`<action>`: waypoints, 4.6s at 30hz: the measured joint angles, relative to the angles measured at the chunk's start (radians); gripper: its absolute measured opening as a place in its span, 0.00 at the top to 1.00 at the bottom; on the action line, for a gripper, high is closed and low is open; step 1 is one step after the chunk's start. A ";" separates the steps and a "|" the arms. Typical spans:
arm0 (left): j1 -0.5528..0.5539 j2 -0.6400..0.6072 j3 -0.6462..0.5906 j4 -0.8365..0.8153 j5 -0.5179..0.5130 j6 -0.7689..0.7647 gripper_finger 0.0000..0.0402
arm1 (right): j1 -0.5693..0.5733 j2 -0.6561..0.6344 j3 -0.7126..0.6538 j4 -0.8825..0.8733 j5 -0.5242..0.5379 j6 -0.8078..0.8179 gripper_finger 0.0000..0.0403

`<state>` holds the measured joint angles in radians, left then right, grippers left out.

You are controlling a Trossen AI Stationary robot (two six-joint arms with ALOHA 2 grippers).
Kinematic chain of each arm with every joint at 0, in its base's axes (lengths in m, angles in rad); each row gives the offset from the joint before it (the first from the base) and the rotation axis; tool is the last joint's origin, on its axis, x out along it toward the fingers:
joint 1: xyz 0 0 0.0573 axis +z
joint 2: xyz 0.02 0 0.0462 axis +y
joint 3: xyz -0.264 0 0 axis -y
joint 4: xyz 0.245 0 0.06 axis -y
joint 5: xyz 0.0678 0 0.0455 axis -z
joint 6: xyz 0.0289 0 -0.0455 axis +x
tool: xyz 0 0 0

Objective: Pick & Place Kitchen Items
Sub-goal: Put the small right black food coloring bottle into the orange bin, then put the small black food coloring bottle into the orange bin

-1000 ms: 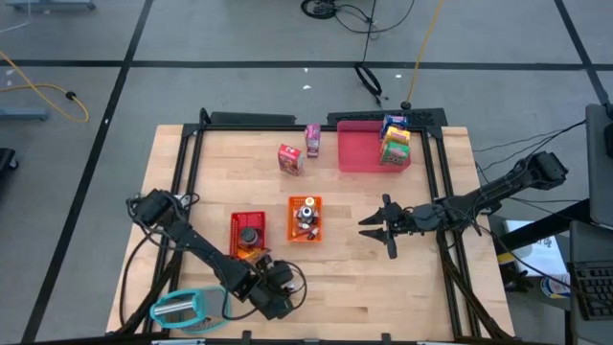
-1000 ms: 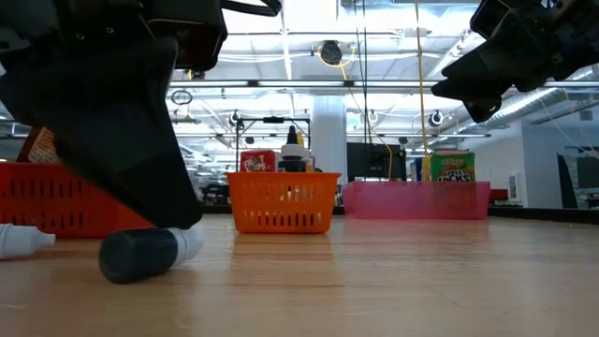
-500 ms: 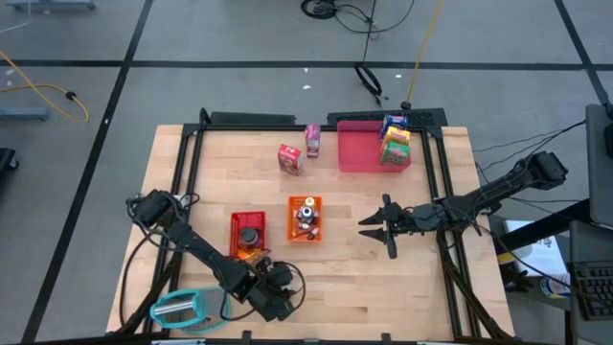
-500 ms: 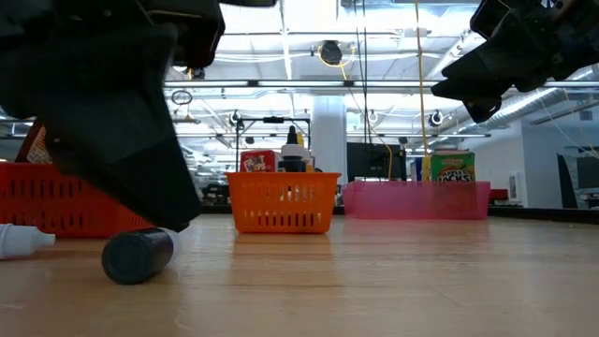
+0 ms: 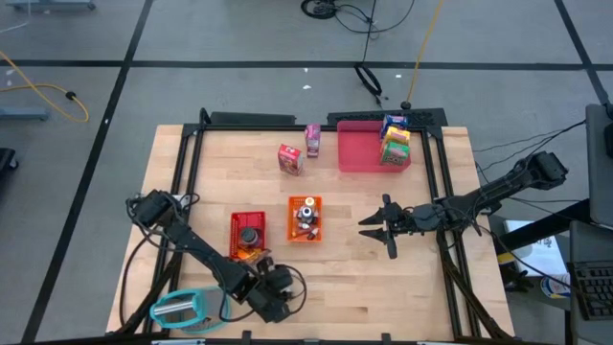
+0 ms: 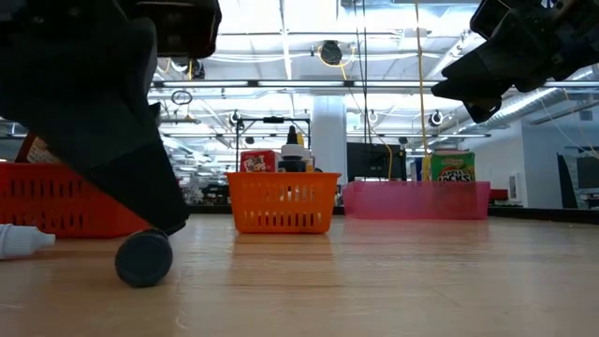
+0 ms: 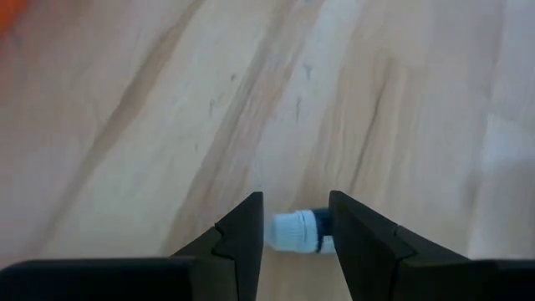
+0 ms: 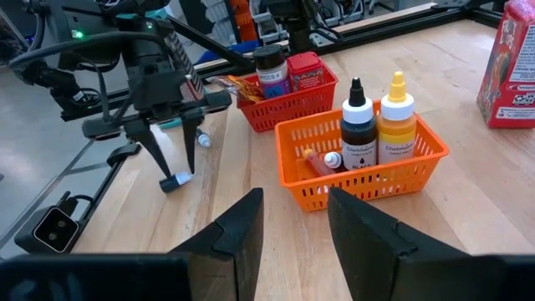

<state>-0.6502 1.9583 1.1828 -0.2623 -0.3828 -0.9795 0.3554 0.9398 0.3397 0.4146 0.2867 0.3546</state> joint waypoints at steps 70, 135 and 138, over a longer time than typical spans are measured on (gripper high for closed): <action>0.024 -0.036 -0.109 0.103 0.147 0.733 0.92 | 0.000 0.000 -0.132 0.266 0.000 0.000 0.68; 0.386 -0.035 0.229 -0.432 -0.061 0.683 0.67 | 0.000 0.000 -0.132 0.262 -0.001 0.000 0.68; 0.386 -0.035 0.229 -0.432 -0.062 0.678 0.58 | 0.000 -0.001 -0.132 0.262 -0.001 0.000 0.68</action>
<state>-0.2646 1.9232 1.4117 -0.6941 -0.4446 -0.3019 0.3555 0.9391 0.2081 0.6765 0.2857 0.3546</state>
